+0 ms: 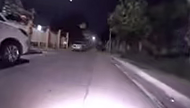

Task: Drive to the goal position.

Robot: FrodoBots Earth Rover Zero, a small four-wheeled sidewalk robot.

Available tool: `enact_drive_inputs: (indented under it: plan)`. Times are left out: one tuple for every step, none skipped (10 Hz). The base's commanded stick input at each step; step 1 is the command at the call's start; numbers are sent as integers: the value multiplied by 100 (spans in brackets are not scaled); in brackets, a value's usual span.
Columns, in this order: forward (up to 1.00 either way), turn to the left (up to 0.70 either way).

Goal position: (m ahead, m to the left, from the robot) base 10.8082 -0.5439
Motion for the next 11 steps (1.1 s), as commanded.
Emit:
enact_drive_inputs:
  plan:
    - [70,0]
    - [70,0]
    - [70,0]
    - [70,0]
    - [70,0]
    - [70,0]
    - [70,0]
    - [70,0]
    - [70,0]
    - [70,0]
    - [70,0]
